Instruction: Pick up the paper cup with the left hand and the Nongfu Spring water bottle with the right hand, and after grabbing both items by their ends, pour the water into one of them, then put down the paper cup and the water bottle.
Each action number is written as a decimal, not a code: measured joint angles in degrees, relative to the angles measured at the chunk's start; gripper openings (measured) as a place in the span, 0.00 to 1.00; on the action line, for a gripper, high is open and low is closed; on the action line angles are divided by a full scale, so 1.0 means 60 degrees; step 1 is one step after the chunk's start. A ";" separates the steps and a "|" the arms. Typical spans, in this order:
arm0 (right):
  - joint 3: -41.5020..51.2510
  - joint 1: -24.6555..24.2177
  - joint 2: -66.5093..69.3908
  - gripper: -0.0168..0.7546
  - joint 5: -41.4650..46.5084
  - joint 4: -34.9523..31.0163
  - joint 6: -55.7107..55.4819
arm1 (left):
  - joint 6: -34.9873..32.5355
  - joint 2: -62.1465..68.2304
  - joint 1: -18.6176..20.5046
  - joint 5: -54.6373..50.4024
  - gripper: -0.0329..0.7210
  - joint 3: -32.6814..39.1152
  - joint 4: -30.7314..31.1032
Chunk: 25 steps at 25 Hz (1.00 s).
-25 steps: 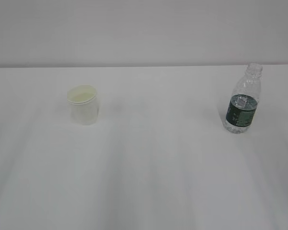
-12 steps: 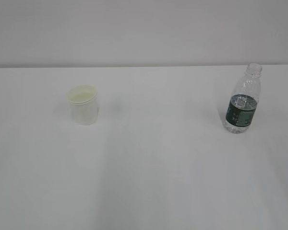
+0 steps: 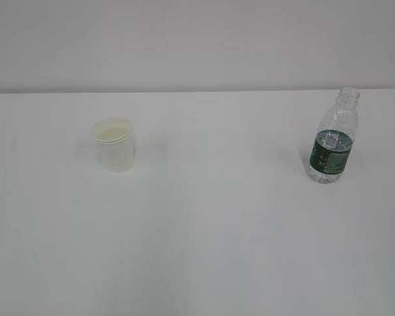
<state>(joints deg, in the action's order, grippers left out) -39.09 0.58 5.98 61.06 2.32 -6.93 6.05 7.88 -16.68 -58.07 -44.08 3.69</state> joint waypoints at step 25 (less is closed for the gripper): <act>0.1333 0.0000 -0.0631 0.78 0.1921 -0.0044 0.1617 | 0.0000 -0.1289 0.0000 -0.1951 0.72 0.1824 -0.0098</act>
<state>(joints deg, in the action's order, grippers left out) -31.08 0.58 2.19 72.58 2.06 2.78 6.05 0.14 -16.68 -69.78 -33.14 3.10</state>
